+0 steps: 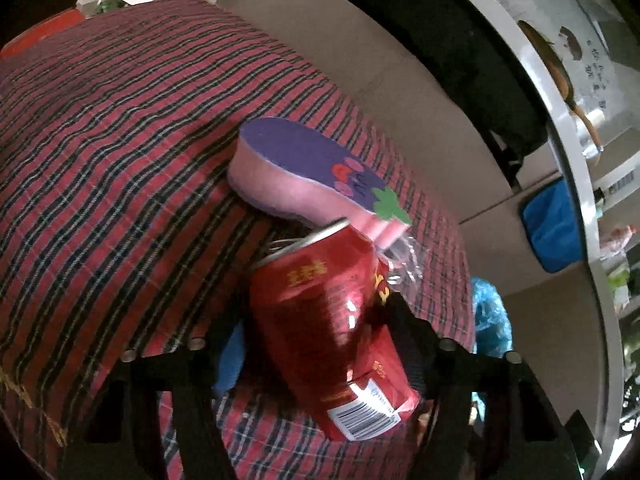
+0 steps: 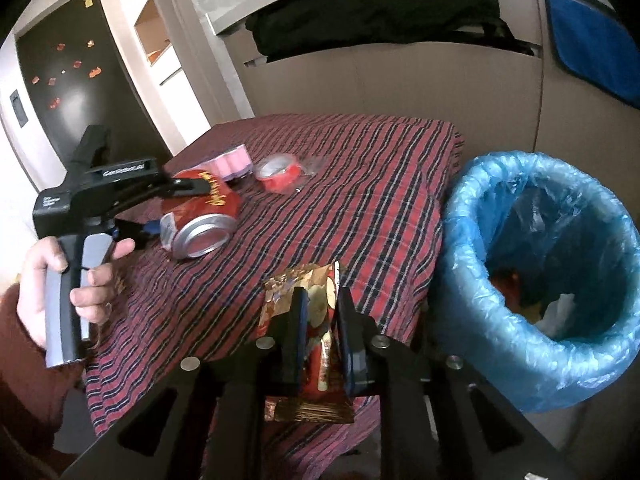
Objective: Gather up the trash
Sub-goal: 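Grasp the red can with the left tool while the right tool grasps the snack wrapper, then carry the red can and snack wrapper over the blue bin and release both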
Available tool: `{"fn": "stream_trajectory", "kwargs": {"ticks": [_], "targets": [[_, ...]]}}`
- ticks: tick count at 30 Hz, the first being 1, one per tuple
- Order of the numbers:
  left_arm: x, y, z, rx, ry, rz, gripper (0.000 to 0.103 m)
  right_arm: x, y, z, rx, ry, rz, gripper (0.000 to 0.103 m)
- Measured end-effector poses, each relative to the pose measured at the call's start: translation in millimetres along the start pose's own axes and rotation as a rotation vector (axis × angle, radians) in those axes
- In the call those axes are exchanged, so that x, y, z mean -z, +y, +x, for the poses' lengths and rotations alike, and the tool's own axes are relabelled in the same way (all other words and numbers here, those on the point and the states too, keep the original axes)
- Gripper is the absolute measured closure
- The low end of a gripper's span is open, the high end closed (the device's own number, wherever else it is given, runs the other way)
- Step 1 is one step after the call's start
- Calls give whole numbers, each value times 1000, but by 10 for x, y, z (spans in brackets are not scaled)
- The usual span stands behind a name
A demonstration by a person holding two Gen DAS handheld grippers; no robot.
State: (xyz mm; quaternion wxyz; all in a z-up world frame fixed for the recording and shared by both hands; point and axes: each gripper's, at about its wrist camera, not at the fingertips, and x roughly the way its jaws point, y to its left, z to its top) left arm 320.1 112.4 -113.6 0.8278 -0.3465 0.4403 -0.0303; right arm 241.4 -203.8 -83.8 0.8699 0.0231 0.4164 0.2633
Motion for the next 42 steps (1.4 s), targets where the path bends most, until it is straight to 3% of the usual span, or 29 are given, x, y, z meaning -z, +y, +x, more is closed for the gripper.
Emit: {"fn": "stream_trajectory", "kwargs": {"ticks": [3, 6, 15, 17, 18, 24, 42], "targets": [[43, -35, -66, 17, -14, 44, 42, 11, 26, -5, -20, 3, -1, 69], [99, -99, -176, 6, -53, 95, 44, 26, 63, 17, -40, 18, -7, 65], [363, -333, -608, -140, -204, 342, 46, 42, 169, 139, -15, 46, -28, 65], [426, -373, -696, -158, -228, 379, 46, 40, 206, 151, -15, 53, -40, 68], [455, -384, -723, -160, -233, 390, 46, 37, 217, 152, -13, 54, -45, 74], [602, -453, -845, -201, -264, 449, 47, 32, 331, 80, 3, 26, -86, 75], [1085, -792, -1334, -186, -356, 567, 47, -38, 445, -570, 53, -144, -97, 75]]}}
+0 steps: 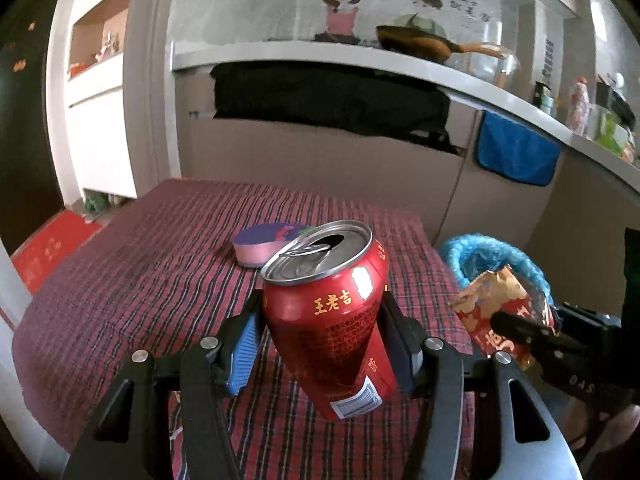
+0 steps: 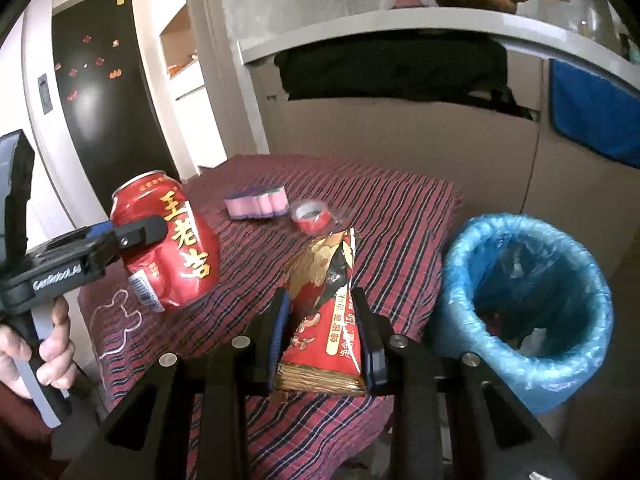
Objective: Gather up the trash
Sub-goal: 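Carry the red can and snack wrapper over the blue bin and release both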
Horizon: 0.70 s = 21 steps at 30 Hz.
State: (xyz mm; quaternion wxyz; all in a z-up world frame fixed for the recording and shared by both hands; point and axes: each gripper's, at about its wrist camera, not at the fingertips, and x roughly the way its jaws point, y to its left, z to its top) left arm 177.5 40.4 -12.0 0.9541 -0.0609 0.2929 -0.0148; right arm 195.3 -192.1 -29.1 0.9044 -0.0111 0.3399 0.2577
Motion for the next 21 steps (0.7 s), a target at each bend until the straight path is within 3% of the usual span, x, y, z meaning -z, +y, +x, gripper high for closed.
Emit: {"fn": "stream_trajectory", "kwargs": {"ticks": [13, 21], "targets": [[-352, -682, -452, 72, -166, 137, 47, -290, -124, -756, 121, -179, -24, 75], [-618, -1427, -334, 162, -234, 239, 47, -480, -490, -1322, 252, -289, -4, 75]]}}
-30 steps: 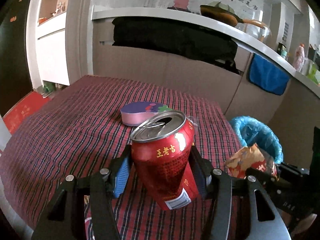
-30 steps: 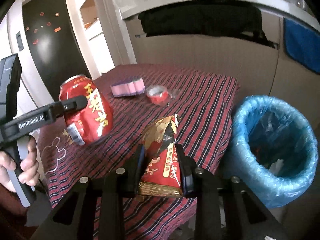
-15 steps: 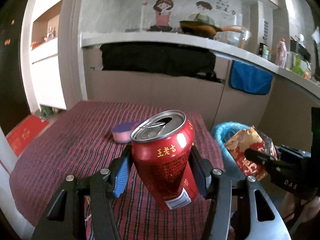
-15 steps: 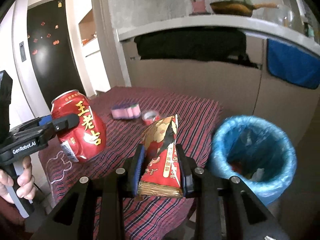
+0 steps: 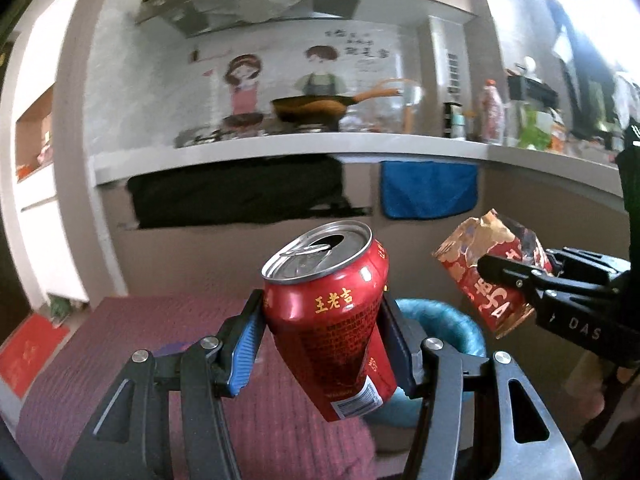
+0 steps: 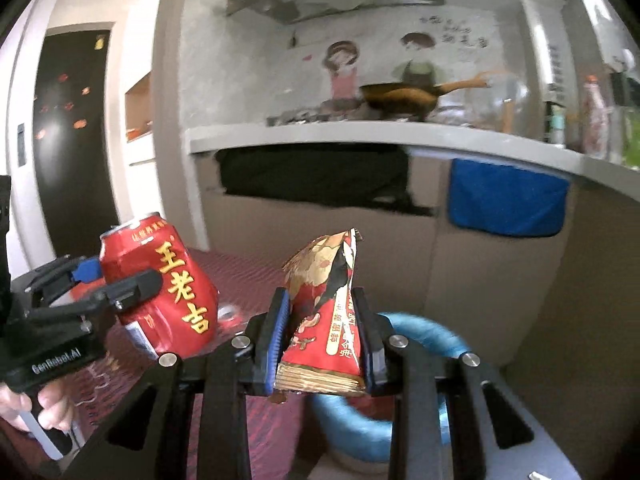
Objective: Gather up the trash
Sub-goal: 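Carry the red can and snack wrapper over the blue bin and release both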
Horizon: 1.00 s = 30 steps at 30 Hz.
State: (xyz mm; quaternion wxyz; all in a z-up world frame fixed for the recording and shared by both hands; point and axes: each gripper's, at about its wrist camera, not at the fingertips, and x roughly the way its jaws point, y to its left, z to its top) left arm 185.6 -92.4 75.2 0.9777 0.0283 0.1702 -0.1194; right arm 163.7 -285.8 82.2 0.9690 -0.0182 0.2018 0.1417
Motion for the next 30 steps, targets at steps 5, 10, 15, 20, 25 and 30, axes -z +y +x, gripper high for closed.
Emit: {"fn": "stream_trajectory", "kwargs": {"ticks": [5, 10, 15, 20, 25, 30], "targets": [[-100, -310, 309, 49, 6, 31, 47, 6, -369, -72, 75, -9, 19, 75], [-133, -487, 643, 86, 36, 34, 47, 87, -708, -12, 132, 10, 47, 75], [-93, -592, 892, 102, 65, 34, 47, 193, -925, 160, 140, 48, 87, 75], [-10, -602, 1138, 107, 113, 22, 47, 281, -1037, 356, 139, 81, 102, 75], [64, -581, 1333, 114, 148, 11, 47, 335, -1098, 545, 133, 113, 115, 75], [102, -546, 1473, 119, 171, -4, 47, 390, -1132, 708, 128, 145, 125, 75]]}}
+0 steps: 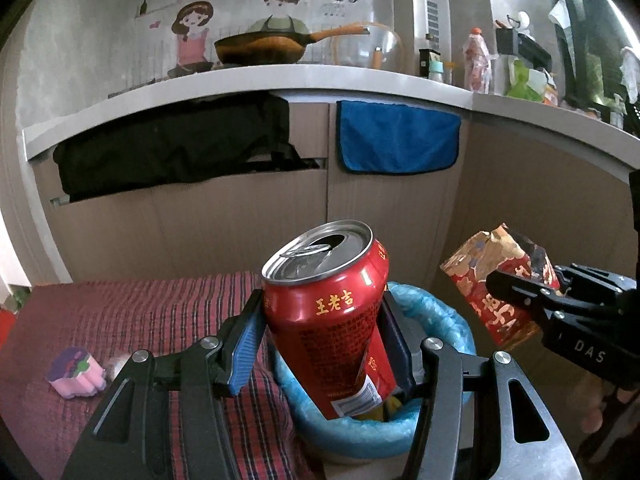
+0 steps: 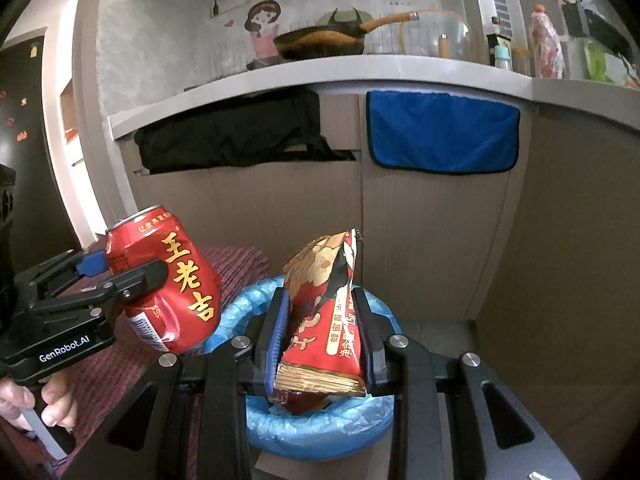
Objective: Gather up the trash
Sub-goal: 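Carry the red can and snack wrapper over the blue bin and release both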
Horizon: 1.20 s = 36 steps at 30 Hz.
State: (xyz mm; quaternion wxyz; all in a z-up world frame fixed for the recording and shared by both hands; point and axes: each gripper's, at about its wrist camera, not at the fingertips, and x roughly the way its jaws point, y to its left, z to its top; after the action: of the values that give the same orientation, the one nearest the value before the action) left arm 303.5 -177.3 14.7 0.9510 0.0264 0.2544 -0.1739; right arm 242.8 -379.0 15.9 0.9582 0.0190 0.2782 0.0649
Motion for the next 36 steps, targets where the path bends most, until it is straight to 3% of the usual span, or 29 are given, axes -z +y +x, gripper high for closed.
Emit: {"fn": "stream_trajectory", "kwargs": {"ticks": [25, 36], "targets": [[138, 120, 651, 27, 134, -24, 47, 111, -153, 698, -29, 132, 60, 75], [153, 155, 971, 92, 230, -65, 47, 177, -232, 946, -52, 173, 83, 73]]}}
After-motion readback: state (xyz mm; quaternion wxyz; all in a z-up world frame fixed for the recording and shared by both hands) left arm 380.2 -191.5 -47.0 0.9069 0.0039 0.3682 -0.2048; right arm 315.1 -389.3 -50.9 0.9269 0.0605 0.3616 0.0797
